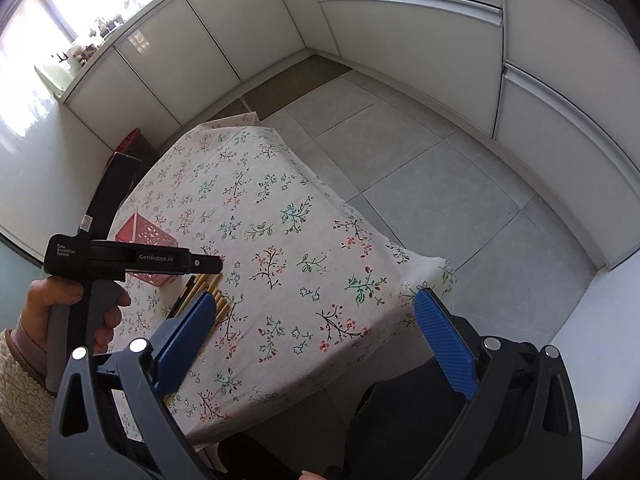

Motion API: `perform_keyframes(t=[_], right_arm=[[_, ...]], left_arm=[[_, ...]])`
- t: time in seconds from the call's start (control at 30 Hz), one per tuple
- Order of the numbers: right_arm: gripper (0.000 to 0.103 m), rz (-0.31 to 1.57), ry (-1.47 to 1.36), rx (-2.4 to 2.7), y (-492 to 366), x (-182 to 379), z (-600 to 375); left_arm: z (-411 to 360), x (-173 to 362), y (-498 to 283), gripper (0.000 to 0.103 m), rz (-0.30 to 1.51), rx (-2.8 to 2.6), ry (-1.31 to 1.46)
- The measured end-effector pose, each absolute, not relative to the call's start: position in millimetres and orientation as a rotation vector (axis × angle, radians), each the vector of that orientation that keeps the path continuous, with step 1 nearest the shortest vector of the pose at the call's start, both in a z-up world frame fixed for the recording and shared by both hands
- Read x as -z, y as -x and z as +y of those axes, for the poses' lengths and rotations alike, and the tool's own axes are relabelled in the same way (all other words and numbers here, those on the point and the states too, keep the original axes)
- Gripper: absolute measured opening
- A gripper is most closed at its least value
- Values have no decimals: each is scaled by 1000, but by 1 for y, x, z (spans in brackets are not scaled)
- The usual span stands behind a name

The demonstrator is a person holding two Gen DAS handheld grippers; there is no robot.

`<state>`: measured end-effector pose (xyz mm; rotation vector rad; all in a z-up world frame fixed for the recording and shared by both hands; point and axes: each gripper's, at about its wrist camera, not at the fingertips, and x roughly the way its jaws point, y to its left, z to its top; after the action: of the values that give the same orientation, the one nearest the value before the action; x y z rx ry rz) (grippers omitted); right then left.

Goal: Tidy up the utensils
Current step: 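Tilt the left gripper down over the wooden chopstick pile, then close the left gripper on one wooden chopstick and lift it upright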

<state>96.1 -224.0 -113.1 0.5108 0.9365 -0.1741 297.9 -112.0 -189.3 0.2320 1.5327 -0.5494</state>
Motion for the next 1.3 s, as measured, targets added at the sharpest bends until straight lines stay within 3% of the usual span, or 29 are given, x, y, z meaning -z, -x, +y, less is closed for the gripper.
perform_keyframes(t=[0.07, 0.3, 0.7, 0.93, 1.17, 1.3], right_arm=[[97, 940, -508, 173, -98, 116, -223], [96, 1013, -568, 111, -112, 133, -215], [96, 1018, -553, 136, -113, 130, -210], [96, 1054, -569, 131, -119, 141, -214], [96, 1063, -563, 148, -120, 145, -216], [97, 1073, -552, 143, -123, 147, -213]], left_arm=[[-104, 188, -295, 53, 1505, 558, -259], [-57, 195, -264, 33, 1478, 519, -330], [-79, 229, -240, 32, 1454, 761, -454], [-80, 220, -243, 32, 1424, 783, -414], [-55, 231, -273, 21, 1517, 747, -194], [-29, 236, -281, 20, 1549, 716, -79]])
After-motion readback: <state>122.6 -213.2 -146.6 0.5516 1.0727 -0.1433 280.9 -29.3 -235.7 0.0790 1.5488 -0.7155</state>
